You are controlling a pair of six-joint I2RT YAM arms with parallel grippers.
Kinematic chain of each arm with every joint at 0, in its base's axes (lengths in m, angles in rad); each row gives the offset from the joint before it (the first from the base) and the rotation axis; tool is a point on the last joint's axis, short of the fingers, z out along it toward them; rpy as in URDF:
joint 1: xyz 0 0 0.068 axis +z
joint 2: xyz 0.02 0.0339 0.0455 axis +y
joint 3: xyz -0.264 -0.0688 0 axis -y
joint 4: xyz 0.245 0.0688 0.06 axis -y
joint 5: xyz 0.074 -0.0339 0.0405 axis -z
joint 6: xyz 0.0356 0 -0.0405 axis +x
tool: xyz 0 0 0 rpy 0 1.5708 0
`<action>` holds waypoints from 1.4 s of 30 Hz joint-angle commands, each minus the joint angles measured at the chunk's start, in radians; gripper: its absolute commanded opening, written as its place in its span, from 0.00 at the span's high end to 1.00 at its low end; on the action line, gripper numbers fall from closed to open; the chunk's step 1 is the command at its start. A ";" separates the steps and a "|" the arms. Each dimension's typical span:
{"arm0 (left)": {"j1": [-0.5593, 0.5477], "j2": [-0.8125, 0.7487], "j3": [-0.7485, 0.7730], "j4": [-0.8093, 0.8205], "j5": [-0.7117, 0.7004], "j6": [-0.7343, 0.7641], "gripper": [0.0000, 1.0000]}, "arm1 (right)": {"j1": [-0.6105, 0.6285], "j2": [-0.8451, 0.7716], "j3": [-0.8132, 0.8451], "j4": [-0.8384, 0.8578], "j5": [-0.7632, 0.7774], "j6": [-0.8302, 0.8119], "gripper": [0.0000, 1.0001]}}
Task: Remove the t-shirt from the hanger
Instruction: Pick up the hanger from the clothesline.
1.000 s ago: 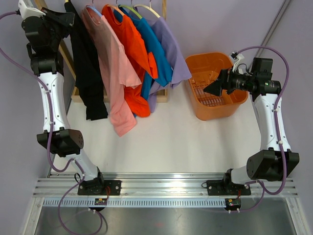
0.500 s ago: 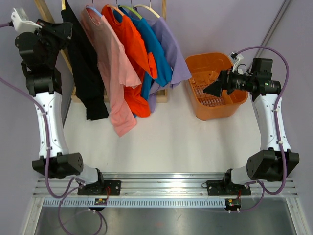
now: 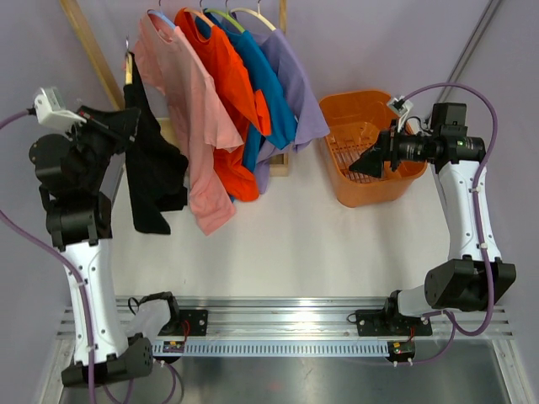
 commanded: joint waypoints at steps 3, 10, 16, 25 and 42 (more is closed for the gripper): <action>-0.001 -0.155 -0.043 -0.115 0.194 0.061 1.00 | 0.049 -0.013 0.097 -0.213 -0.103 -0.236 0.01; -0.001 -0.278 -0.074 -0.378 0.419 0.053 1.00 | 0.213 -0.008 0.135 -0.465 -0.141 -0.682 0.01; -0.003 -0.365 -0.123 -0.537 0.615 0.039 1.00 | 0.313 0.007 0.170 -0.646 -0.190 -0.986 0.01; -0.003 -0.444 -0.268 -0.463 0.864 -0.092 1.00 | 0.357 0.012 0.221 -0.648 -0.284 -1.080 0.01; -0.104 -0.378 -0.298 -0.142 0.936 -0.309 1.00 | 0.569 0.030 0.086 0.500 -0.183 -0.086 0.01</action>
